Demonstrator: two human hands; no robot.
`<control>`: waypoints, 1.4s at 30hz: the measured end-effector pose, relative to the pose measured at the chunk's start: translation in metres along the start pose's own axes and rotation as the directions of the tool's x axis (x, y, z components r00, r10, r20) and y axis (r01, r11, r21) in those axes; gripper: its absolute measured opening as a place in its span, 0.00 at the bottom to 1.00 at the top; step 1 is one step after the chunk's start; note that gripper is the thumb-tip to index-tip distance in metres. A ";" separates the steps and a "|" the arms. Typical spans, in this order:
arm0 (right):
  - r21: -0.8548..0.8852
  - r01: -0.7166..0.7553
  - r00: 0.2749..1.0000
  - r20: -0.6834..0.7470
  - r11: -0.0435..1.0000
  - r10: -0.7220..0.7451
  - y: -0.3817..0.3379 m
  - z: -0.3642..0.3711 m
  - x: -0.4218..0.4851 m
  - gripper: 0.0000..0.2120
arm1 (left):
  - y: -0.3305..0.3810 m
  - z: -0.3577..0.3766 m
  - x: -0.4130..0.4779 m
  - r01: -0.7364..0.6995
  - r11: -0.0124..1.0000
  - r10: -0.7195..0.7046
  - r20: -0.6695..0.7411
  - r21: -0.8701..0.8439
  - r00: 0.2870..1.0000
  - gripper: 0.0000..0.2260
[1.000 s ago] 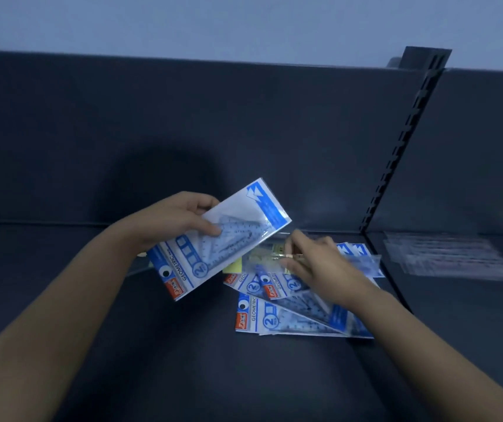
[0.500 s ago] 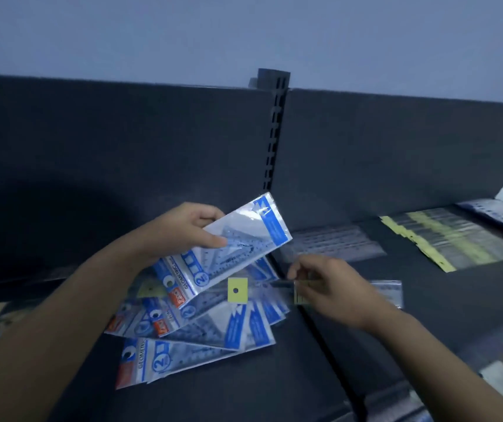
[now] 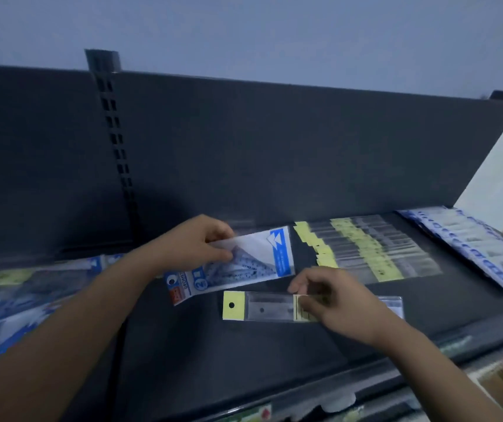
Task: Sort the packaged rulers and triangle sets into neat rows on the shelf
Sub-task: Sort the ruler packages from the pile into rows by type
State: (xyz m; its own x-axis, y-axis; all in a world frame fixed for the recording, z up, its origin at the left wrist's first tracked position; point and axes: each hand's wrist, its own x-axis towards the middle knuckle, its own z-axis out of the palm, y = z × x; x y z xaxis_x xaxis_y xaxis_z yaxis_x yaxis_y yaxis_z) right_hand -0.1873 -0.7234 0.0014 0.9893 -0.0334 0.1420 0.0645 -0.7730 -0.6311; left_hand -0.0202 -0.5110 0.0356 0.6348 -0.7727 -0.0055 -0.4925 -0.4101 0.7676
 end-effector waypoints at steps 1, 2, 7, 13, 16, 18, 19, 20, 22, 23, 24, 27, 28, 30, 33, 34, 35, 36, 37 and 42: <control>0.021 -0.015 1.000 -0.005 1.000 0.015 0.012 -0.011 -0.005 0.12 | 0.009 0.010 0.008 0.006 1.000 -0.006 0.001 0.022 1.000 0.04; 0.036 -0.027 1.000 -0.009 0.999 0.027 0.022 -0.021 -0.008 0.12 | 0.017 0.019 0.015 0.011 0.999 -0.011 0.001 0.038 1.000 0.05; 0.002 -0.058 0.998 -0.024 0.998 0.058 0.066 -0.058 -0.012 0.14 | 0.050 0.045 0.057 0.000 0.993 -0.001 0.007 0.118 1.000 0.04; -0.138 -0.128 0.991 0.018 0.982 0.131 0.122 -0.104 0.006 0.17 | 0.065 0.056 0.097 -0.034 0.997 0.035 -0.007 0.064 0.999 0.05; -0.198 -0.135 0.987 0.061 0.971 0.149 0.149 -0.115 0.017 0.16 | 0.071 0.062 0.114 -0.042 0.998 0.043 -0.007 0.042 0.999 0.05; -0.190 -0.130 0.988 0.055 0.973 0.143 0.163 -0.114 0.019 0.13 | 0.078 0.069 0.125 -0.035 0.999 0.035 -0.010 0.036 0.999 0.05; -0.177 -0.128 0.990 0.027 0.976 0.135 0.169 -0.114 0.019 0.11 | 0.082 0.072 0.130 -0.030 0.999 0.030 -0.005 0.031 1.000 0.05; -0.149 -0.124 0.992 -0.014 0.981 0.123 0.175 -0.115 0.017 0.10 | 0.088 0.077 0.136 -0.024 0.999 0.024 0.005 0.026 1.000 0.05; -0.057 -0.099 0.989 -0.119 0.993 0.091 0.185 -0.126 0.013 0.08 | 0.100 0.088 0.148 -0.008 1.000 0.007 0.021 0.022 1.000 0.05; -0.001 -0.079 0.983 -0.167 0.997 0.077 0.191 -0.135 0.010 0.09 | 0.108 0.095 0.155 0.001 1.000 -0.001 0.027 0.021 1.000 0.05; 0.072 -0.055 0.979 -0.193 0.996 0.068 0.198 -0.145 0.007 0.12 | 0.117 0.105 0.162 0.007 1.000 -0.008 0.033 0.021 0.999 0.05; 0.457 0.056 0.985 -0.170 0.887 0.026 0.221 -0.181 -0.008 0.23 | 0.147 0.144 0.186 0.016 1.000 -0.016 0.063 0.009 0.998 0.05; 0.543 0.079 0.986 -0.165 0.836 0.014 0.230 -0.194 -0.013 0.25 | 0.158 0.162 0.195 0.023 1.000 -0.023 0.071 0.008 0.997 0.05; 0.577 0.077 0.986 -0.166 0.813 0.025 0.254 -0.220 -0.022 0.27 | 0.183 0.199 0.214 0.037 0.999 -0.037 0.083 0.005 0.996 0.05; 0.481 0.028 0.989 -0.138 0.876 0.044 0.294 -0.258 -0.038 0.22 | 0.220 0.253 0.240 0.074 0.997 -0.070 0.113 -0.033 0.991 0.07; 0.458 0.012 0.991 -0.122 0.889 0.049 0.307 -0.271 -0.045 0.20 | 0.233 0.269 0.247 0.087 0.995 -0.081 0.131 -0.043 0.988 0.07; 0.434 -0.003 0.993 -0.108 0.901 0.055 0.320 -0.283 -0.054 0.19 | 0.244 0.285 0.254 0.097 0.994 -0.088 0.151 -0.049 0.985 0.07; 0.388 -0.010 0.993 -0.103 0.921 0.055 0.333 -0.295 -0.062 0.17 | 0.255 0.300 0.261 0.104 0.993 -0.094 0.164 -0.048 0.982 0.07; 0.325 -0.012 0.993 -0.104 0.946 0.048 0.346 -0.306 -0.070 0.16 | 0.264 0.315 0.269 0.108 0.993 -0.100 0.169 -0.038 0.981 0.08; 0.077 -0.060 0.997 -0.047 0.995 0.064 0.402 -0.345 -0.094 0.12 | 0.288 0.385 0.300 0.069 0.993 -0.076 0.070 0.095 0.995 0.11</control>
State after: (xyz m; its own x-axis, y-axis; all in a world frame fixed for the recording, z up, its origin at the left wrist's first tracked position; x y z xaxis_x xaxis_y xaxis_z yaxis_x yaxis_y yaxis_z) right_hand -0.2993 -1.2500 -0.0024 0.9842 -0.1121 0.1371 0.0150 -0.7186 -0.6952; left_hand -0.2013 -1.0474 0.0084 0.6275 -0.7710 -0.1085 -0.5019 -0.5071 0.7006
